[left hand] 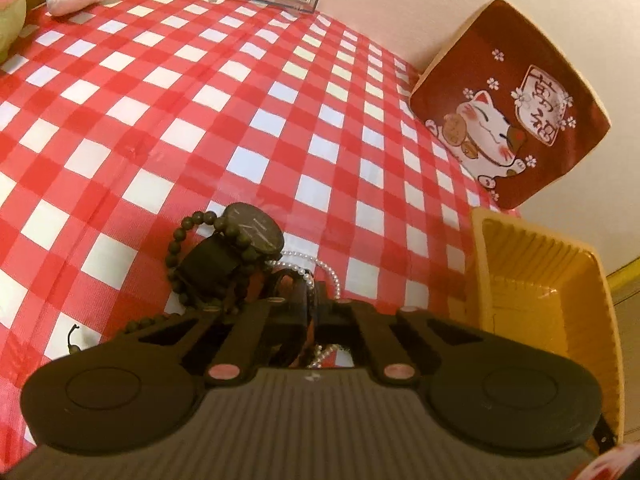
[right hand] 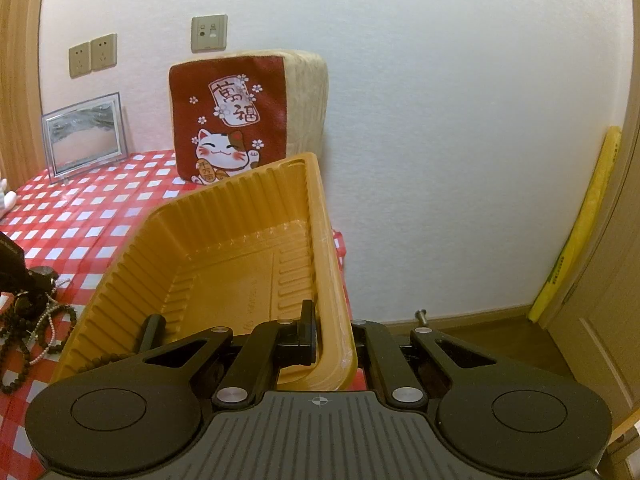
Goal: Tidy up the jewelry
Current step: 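Reach the left tool into the jewelry pile and grasp a pearl necklace, then lift the pearl necklace with the left tool and release it into the tray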
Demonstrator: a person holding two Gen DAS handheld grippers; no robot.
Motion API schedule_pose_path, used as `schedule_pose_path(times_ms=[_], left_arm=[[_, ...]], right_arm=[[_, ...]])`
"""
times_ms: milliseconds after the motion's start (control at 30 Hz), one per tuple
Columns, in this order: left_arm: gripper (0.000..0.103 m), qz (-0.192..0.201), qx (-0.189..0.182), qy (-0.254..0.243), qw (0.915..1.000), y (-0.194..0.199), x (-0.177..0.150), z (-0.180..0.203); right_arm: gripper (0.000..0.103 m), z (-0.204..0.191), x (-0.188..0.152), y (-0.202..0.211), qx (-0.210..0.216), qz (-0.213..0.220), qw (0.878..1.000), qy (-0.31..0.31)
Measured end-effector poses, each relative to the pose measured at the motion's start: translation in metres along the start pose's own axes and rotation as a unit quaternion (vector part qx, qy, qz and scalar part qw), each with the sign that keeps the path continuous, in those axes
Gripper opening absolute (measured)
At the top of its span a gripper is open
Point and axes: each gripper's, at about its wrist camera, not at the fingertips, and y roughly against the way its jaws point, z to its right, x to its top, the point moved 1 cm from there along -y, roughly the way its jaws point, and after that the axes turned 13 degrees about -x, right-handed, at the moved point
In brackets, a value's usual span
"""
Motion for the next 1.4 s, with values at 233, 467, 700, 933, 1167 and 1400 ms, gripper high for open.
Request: schedule_pose_path(times_ms=[233, 467, 700, 933, 1167, 1400], left_arm=[[0.002, 0.011, -0.050, -0.028, 0.9983, 0.018, 0.007, 0.026], [0.002, 0.033, -0.109, -0.080, 0.9902, 0.061, 0.016, 0.073], [0.002, 0.063, -0.162, -0.133, 0.9757, 0.112, 0.022, 0.118], [0.002, 0.092, -0.193, -0.150, 0.9653, 0.145, 0.027, 0.145], [0.002, 0.093, -0.210, -0.162, 0.9597, 0.149, 0.026, 0.166], [0.002, 0.070, -0.235, -0.167, 0.9550, 0.139, 0.014, 0.183]], right_arm=[[0.005, 0.000, 0.000, -0.001, 0.001, 0.001, 1.000, 0.000], [0.005, 0.000, -0.001, -0.001, 0.003, 0.003, 1.000, 0.000], [0.005, 0.000, -0.002, -0.001, 0.007, 0.006, 1.000, -0.002], [0.004, 0.002, -0.002, -0.002, 0.012, 0.007, 1.000, -0.004], [0.004, 0.001, -0.001, 0.000, 0.018, 0.011, 1.000, -0.003], [0.004, 0.001, 0.000, 0.001, 0.023, 0.015, 1.000, -0.003]])
